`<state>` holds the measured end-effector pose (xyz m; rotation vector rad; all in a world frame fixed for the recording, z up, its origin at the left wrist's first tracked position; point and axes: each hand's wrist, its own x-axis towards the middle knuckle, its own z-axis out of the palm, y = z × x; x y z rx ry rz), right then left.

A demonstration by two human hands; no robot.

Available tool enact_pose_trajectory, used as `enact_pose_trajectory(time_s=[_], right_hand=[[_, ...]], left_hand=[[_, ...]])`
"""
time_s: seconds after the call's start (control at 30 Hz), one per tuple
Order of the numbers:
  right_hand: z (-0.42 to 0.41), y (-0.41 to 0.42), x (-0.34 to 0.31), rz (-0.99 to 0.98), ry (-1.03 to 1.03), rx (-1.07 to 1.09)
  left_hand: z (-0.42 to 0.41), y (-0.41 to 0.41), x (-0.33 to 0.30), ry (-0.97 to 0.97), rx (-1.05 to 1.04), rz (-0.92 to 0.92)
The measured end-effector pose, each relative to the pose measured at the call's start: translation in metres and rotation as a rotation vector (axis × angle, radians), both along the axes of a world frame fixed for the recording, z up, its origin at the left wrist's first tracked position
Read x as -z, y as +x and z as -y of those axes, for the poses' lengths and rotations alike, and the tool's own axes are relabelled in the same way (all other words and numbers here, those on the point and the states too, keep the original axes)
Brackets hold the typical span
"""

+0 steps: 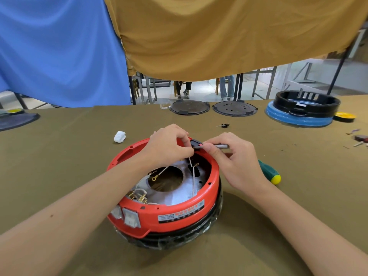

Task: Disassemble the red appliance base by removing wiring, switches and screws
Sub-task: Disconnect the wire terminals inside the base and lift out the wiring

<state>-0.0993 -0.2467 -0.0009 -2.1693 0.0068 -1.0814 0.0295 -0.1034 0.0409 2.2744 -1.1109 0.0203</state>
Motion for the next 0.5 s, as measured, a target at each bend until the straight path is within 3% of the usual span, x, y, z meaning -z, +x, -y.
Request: enact_pose_trajectory(time_s=[0.5], right_hand=[[-0.0041, -0.0019, -0.0006, 0.005, -0.109, 0.04]], left_hand=[[-0.0018, 0.005, 0.0021, -0.016, 0.029, -0.011]])
